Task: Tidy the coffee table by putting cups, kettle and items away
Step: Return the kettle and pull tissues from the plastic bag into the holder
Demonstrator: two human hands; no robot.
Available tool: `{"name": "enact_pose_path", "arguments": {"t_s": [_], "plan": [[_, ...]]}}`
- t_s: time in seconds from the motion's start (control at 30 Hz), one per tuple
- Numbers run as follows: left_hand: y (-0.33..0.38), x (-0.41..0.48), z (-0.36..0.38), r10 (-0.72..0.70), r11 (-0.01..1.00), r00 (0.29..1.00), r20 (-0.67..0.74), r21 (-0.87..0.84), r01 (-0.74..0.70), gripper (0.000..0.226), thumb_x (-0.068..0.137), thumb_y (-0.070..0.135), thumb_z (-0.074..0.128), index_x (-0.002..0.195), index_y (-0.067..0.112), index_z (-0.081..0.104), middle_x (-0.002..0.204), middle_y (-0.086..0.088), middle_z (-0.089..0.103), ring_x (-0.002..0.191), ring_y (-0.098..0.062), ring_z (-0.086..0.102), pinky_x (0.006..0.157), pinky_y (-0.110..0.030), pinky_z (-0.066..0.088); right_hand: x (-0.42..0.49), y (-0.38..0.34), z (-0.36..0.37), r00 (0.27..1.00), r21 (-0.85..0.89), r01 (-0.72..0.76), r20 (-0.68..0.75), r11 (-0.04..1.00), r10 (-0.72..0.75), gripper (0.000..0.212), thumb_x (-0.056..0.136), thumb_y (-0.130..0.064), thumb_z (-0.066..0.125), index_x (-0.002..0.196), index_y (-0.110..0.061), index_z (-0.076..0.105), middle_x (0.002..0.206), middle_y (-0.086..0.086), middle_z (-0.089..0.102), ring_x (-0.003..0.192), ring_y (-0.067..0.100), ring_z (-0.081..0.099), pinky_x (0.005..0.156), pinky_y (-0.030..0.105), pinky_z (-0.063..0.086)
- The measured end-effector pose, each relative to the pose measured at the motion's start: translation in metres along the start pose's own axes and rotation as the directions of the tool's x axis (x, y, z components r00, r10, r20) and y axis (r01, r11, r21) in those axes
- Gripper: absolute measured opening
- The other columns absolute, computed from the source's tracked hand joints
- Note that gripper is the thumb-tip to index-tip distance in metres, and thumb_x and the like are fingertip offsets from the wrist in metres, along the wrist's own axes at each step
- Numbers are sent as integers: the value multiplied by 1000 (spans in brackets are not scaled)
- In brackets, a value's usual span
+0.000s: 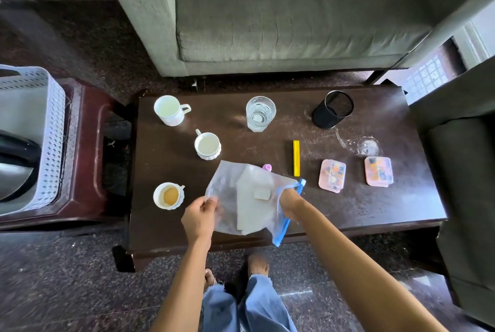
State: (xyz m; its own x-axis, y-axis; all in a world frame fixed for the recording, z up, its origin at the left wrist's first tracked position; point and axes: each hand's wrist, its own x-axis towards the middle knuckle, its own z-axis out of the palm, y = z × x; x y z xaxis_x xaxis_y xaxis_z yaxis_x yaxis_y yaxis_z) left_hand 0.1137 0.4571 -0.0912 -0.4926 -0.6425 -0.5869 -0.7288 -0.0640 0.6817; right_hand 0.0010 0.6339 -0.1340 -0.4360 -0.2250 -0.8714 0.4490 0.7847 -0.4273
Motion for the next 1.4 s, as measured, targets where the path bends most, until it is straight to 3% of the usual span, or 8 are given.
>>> {"name": "enact_pose_path", "arguments": {"t_s": [0.1,0.23,0.5,0.67,0.8,1.07,1.2,1.4], "plan": [[-7,3,2,-13,1000,999,-40,20,13,11,92,21,60,88,14,67,81,3,71,68,-11,70,58,-15,51,-32,-3,-14,992,294,126,-24,947,-125,11,90,-11,55,95,-7,63,78,4,64,74,15,62,65,25,53],[-17,11,2,-26,997,991,-129,69,35,20,91,26,59,94,10,71,86,-4,74,78,-22,70,77,-34,57,-45,21,-40,982,279,187,-76,942,-172,17,84,-4,67,101,-2,67,96,11,70,85,24,68,82,44,56],[-25,7,5,3,987,985,-173,156,25,22,91,18,56,80,0,64,77,-11,64,80,-32,62,68,-31,44,-61,61,-90,954,439,171,-297,882,-37,23,86,-5,66,108,-2,61,107,19,67,92,32,66,76,43,58],[-26,2,11,37,982,998,-41,185,-28,47,84,26,70,120,1,51,114,-18,62,106,-35,58,87,-40,46,-75,46,-89,955,703,233,-295,671,-23,29,87,-2,61,116,-6,57,105,13,65,94,29,64,68,42,57],[-14,-11,26,276,938,957,-85,240,-250,61,80,25,74,129,1,46,130,-18,51,123,-31,45,101,-35,38,-79,22,-74,952,672,242,-304,700,-37,21,88,-2,58,108,-8,59,96,10,67,87,29,64,64,44,56],[68,-46,64,178,964,845,505,-260,-48,29,93,45,50,122,39,52,125,8,60,113,-9,59,87,-26,53,-87,-17,-39,858,275,442,-406,854,-314,7,91,-14,58,92,-20,62,80,-3,66,75,16,62,62,26,49],[87,-57,67,201,931,799,567,-365,25,32,91,51,44,119,39,54,121,3,63,111,-10,61,89,-29,53,-94,-30,-28,845,336,533,-265,777,-465,23,95,-39,53,110,-28,67,104,-6,71,97,10,65,85,30,51],[98,-56,60,177,905,777,604,-410,112,27,98,45,37,117,40,54,126,-1,61,119,-18,57,101,-41,47,-102,-40,-30,819,398,572,-311,717,-481,34,102,-28,42,132,-19,57,132,-5,59,116,7,58,97,27,51]]}}
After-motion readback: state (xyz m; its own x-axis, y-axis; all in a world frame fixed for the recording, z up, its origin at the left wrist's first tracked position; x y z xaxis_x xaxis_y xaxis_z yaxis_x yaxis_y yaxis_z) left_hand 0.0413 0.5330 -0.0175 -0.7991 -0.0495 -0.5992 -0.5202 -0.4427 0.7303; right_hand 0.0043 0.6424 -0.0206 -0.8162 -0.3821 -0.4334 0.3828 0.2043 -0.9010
